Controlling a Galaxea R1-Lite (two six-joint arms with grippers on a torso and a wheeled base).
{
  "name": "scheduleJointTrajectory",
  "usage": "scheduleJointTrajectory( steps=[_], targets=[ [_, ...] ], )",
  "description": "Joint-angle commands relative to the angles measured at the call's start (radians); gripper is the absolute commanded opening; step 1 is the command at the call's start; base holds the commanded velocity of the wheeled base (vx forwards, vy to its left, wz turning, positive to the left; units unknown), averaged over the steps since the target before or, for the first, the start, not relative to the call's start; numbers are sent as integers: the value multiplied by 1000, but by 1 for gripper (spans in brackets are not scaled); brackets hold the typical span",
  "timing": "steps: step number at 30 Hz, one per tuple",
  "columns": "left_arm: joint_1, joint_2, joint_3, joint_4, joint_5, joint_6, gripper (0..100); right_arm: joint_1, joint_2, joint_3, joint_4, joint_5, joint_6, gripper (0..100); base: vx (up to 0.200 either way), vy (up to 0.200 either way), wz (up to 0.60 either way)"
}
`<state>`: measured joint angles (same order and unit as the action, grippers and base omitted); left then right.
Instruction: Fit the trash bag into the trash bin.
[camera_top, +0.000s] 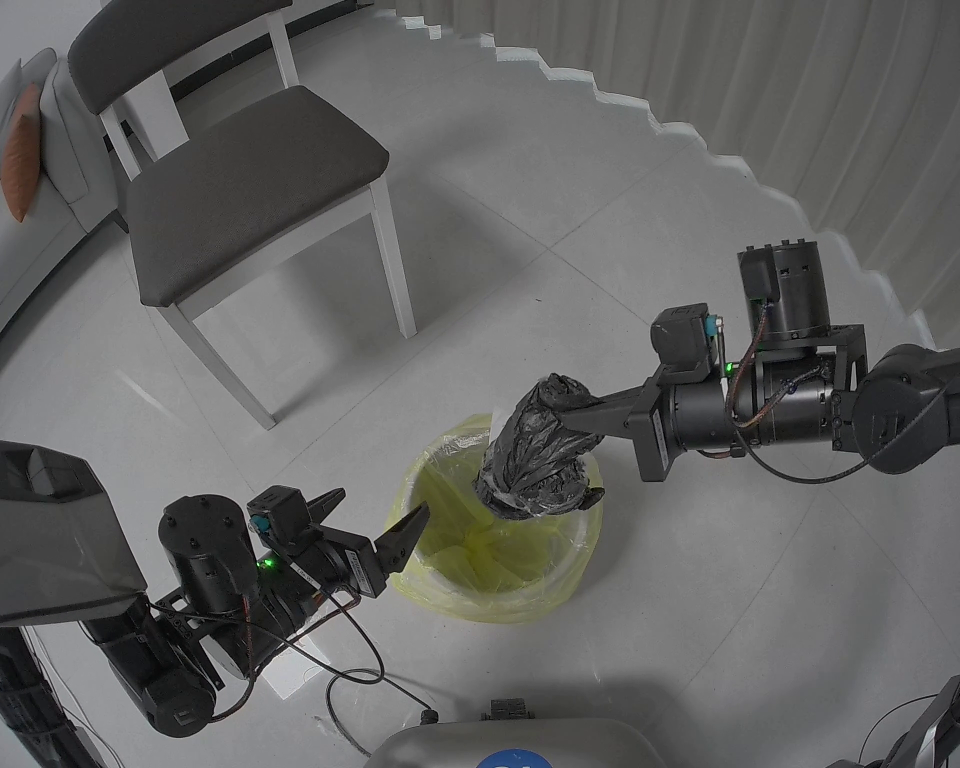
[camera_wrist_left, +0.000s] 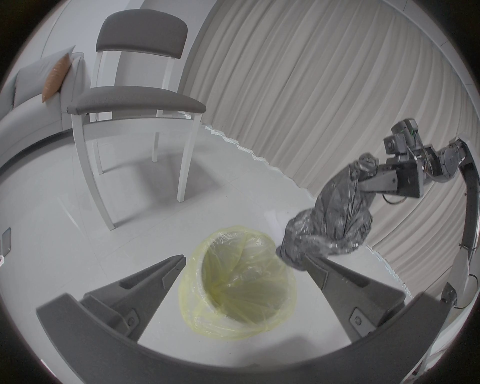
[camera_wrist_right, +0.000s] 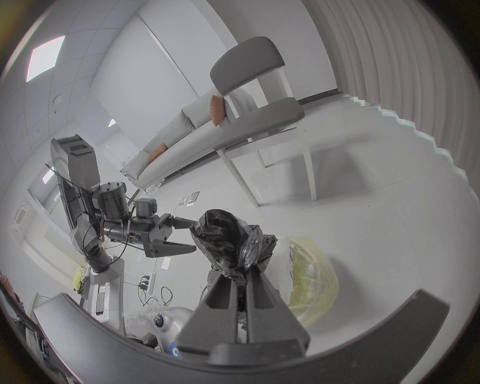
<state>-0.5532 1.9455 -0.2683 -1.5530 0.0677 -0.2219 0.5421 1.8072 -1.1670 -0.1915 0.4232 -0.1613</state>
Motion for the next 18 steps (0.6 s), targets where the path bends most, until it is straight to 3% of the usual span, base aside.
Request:
scheduleJointTrajectory(
  steps=[1,9,18],
  targets=[
    [4,-50,17,-18,0,1,100,9,109,1,-57,0,2,0,0,0,0],
    [-1,-88,34,-18,0,3,100,-1,290,-74,-146,6,78,0,0,0,0],
    [-1,-99,35,-18,0,1,100,-7,437,-149,-148,6,82,0,0,0,0]
  ],
)
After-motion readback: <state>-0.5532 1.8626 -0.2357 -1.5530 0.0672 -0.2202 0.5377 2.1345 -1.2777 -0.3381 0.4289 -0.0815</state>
